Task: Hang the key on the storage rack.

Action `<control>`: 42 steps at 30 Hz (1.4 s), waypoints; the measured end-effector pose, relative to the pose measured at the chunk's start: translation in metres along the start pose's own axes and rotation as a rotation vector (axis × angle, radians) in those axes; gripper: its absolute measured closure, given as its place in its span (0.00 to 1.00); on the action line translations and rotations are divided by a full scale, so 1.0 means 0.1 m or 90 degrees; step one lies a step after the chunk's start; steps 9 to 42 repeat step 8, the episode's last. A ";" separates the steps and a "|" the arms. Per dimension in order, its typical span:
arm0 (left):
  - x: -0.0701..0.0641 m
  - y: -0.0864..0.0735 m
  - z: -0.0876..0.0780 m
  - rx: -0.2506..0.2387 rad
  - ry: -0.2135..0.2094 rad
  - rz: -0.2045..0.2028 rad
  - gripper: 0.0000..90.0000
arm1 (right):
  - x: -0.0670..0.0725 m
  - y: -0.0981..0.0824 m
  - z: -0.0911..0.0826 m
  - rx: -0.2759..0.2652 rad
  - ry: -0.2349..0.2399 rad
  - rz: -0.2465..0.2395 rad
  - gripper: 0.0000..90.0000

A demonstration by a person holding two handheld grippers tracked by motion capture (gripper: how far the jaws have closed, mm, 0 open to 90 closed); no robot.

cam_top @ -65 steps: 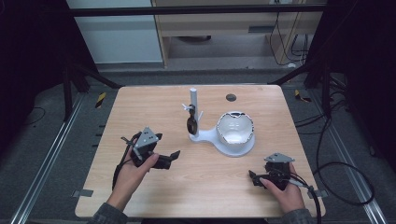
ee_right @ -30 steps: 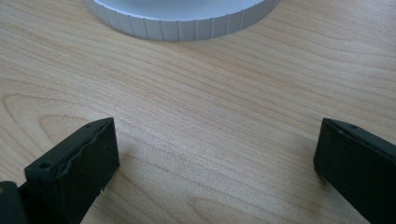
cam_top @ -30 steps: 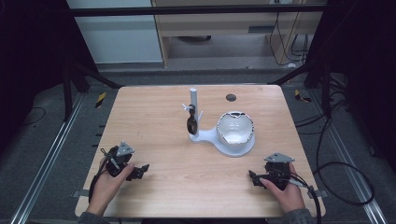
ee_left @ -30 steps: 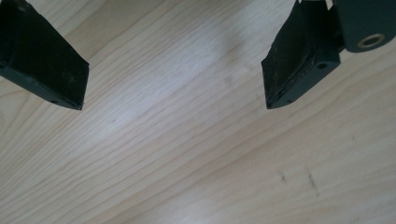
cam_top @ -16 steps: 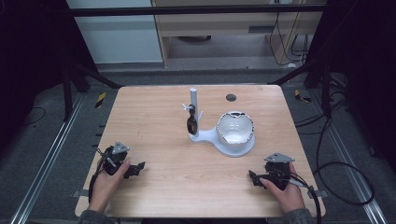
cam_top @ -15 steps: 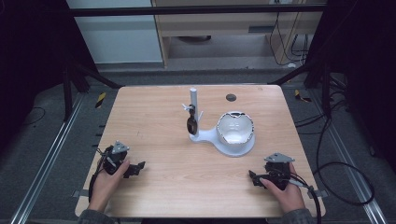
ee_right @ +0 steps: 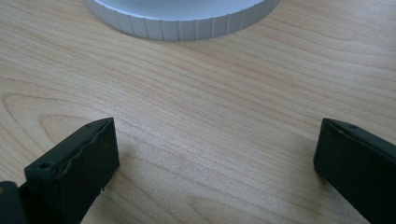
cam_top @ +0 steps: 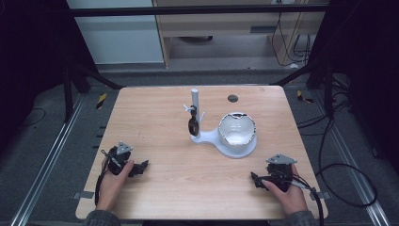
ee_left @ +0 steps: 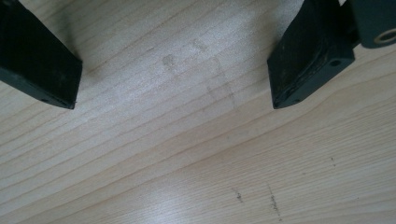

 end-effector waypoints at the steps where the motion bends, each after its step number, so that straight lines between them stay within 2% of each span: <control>1: 0.00 0.00 0.00 0.000 0.000 0.000 0.02 | 0.00 0.00 0.00 0.000 0.000 0.000 0.00; 42: 0.01 0.00 0.01 0.003 0.000 -0.004 0.00 | 0.00 0.00 0.00 0.000 0.001 0.002 0.00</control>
Point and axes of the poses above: each handheld gripper's, and its own axes: z roughly forward along the jaws, y roughly out of its top, x roughly to its left, the point moved 3 cm from there along z, roughly forward along the jaws, and after that the axes turned 5 degrees about y, right-handed, at the moved point
